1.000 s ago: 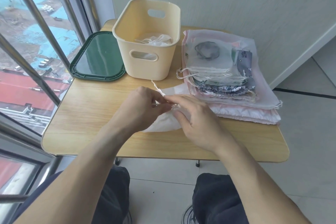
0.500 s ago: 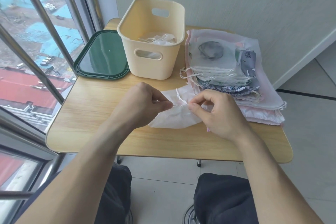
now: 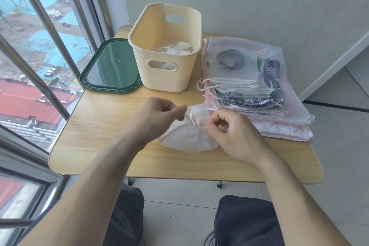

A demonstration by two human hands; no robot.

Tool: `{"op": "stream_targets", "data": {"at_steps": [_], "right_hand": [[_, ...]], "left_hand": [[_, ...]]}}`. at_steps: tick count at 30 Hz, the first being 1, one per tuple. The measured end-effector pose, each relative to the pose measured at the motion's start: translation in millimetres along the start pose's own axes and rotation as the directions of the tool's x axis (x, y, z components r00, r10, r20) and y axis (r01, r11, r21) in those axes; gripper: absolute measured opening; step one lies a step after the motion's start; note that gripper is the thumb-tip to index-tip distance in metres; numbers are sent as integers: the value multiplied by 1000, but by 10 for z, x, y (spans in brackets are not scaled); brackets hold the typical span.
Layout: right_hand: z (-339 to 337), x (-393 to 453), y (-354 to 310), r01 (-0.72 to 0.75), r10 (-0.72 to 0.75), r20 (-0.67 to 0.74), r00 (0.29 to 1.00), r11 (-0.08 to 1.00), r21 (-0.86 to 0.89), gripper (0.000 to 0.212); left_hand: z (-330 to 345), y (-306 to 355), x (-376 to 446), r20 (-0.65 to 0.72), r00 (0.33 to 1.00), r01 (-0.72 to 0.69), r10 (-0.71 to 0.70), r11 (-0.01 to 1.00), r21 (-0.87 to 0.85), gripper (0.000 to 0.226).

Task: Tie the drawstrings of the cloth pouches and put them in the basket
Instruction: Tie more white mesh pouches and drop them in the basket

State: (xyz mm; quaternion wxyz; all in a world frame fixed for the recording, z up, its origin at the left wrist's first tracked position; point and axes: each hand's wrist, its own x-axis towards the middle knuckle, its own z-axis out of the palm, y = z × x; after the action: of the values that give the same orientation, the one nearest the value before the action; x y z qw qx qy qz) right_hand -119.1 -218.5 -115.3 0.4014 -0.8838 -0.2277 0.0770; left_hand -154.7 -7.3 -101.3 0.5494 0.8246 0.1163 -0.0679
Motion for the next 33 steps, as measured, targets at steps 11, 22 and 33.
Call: {"op": "stream_targets", "data": {"at_steps": [11,22,33], "right_hand": [[132,-25,-22,57,-57,2,998,998,11,12],[106,-5,15,27,-27,18,999,999,18,19],[35,-23,-30,28,-30,3,1000,979,203,41]], "left_hand": [[178,137,-2,144,987,137,-77,866,-481,28],[250,72,-6,251,967,129,-35,921,-368,24],[60,152,-31,408,913,205,-21,888,-412,23]]}}
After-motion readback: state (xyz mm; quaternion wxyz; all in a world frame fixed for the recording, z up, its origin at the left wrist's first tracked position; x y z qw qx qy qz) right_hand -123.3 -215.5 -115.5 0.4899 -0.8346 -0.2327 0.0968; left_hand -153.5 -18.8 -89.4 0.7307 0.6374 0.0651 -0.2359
